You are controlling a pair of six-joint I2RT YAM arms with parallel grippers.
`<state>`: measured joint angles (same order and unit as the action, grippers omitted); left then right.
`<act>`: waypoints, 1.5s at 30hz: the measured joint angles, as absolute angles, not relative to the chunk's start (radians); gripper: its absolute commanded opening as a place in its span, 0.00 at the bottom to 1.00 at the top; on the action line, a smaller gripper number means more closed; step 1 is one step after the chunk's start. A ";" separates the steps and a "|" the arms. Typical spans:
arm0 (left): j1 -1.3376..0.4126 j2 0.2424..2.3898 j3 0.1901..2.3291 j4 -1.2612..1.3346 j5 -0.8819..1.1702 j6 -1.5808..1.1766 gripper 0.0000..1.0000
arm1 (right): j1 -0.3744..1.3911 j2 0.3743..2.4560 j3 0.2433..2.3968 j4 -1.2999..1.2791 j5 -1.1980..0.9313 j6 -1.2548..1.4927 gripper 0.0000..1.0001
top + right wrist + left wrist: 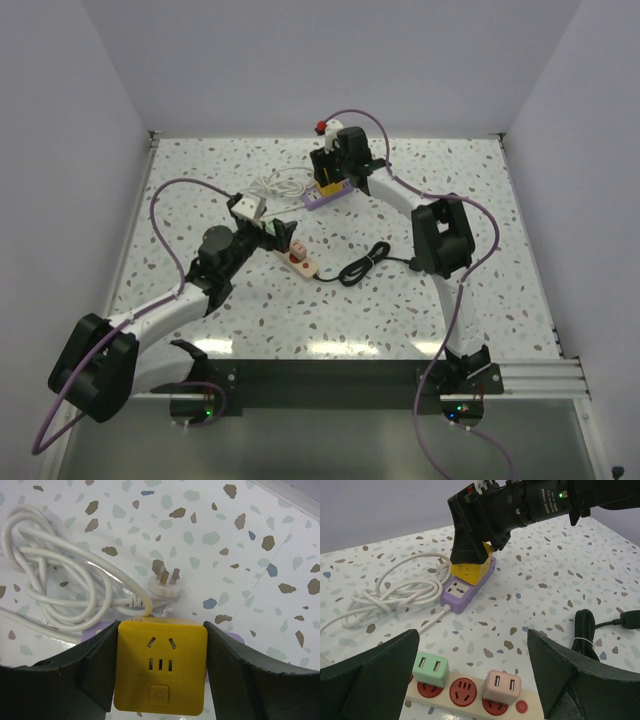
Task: Insert the plug
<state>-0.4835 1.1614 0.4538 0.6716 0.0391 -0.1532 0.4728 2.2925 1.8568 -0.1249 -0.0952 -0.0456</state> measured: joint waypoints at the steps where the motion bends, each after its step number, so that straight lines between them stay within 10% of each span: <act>1: -0.483 1.157 0.448 0.670 0.039 -0.153 0.95 | 0.473 2.294 1.859 -0.126 -0.095 -0.046 0.00; 45: -0.478 1.047 0.389 0.678 0.079 -0.154 0.96 | 0.468 2.325 1.930 -0.224 -0.099 -0.020 0.00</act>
<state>-0.4778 1.0470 0.3893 0.6785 0.0788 -0.1535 0.4683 2.3253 1.9301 -0.2245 -0.0990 -0.0204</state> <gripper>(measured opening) 0.954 0.646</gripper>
